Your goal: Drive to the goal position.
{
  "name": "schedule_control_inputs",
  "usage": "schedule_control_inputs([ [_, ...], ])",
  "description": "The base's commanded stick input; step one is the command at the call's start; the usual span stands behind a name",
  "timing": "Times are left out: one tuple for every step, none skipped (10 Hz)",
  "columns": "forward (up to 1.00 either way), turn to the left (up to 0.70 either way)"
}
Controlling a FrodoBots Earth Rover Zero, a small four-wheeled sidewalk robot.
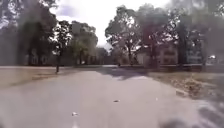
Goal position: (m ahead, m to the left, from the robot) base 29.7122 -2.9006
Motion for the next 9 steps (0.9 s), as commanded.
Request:
schedule_control_inputs([
  [0.85,0.0],
  [0.85,0.0],
  [0.85,0.0],
  [0.85,0.0],
  [0.85,0.0],
  [0.85,0.0],
  [0.85,0.0],
  [0.85,0.0],
  [0.85,0.0],
])
